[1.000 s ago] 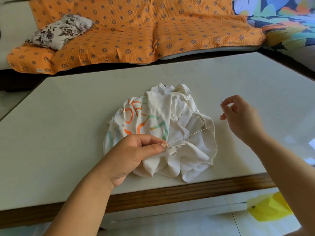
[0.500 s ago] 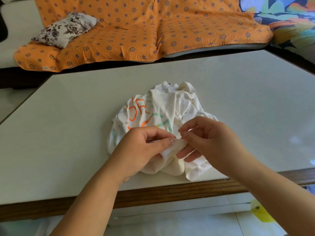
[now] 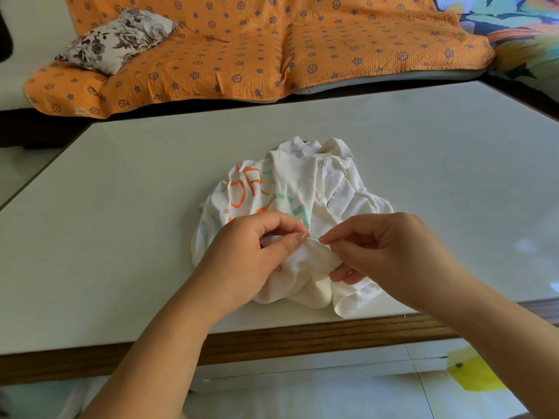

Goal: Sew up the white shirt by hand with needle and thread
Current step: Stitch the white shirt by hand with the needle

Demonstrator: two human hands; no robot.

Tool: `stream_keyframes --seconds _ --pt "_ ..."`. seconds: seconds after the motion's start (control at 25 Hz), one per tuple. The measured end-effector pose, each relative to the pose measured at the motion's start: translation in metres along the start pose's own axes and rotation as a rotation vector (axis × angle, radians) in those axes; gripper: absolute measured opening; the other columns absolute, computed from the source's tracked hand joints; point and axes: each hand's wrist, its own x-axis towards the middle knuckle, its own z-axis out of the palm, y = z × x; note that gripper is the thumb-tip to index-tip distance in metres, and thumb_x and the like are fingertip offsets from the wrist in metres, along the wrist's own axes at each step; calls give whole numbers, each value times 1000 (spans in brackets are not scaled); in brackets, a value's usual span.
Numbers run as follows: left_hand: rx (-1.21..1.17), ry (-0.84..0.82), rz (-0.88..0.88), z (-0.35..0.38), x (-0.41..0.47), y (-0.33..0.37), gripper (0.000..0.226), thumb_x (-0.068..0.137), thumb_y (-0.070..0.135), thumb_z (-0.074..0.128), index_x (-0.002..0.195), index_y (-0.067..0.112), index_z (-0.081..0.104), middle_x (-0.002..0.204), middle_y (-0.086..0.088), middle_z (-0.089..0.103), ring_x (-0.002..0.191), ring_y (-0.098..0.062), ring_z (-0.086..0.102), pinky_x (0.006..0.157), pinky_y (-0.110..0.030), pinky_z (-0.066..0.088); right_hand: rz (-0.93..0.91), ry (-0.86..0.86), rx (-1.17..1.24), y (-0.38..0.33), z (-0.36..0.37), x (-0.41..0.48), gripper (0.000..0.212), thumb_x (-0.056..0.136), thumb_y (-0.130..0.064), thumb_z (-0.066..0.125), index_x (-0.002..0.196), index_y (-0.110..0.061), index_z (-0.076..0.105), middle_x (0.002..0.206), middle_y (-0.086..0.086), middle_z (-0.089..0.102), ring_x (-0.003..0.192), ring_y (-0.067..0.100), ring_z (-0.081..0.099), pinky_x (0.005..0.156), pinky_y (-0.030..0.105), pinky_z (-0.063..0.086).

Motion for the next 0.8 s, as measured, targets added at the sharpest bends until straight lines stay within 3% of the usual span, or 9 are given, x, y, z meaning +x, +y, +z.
stream_keyframes --seconds 0.36,0.68,0.8 --pt "-9 -4 5 0 -1 -1 16 89 24 66 84 37 72 87 17 71 83 0 65 72 -22 51 -6 -39 13 2 0 0 20 91 -12 62 89 -28 74 66 -2 74 66 11 73 72 27 60" --pt "-3 -12 -3 1 -1 2 16 88 25 68 81 38 71 85 19 71 84 5 64 74 -9 47 -26 -42 53 3 1 -1 18 93 -10 61 88 -22 73 65 0 74 62 11 72 66 20 59" --pt "-44 -31 -28 4 0 2 15 88 23 68 82 36 72 82 17 71 82 4 65 71 -11 49 -17 -43 126 4 5 -1 15 94 -9 60 89 -18 71 68 3 74 63 13 73 63 20 58"
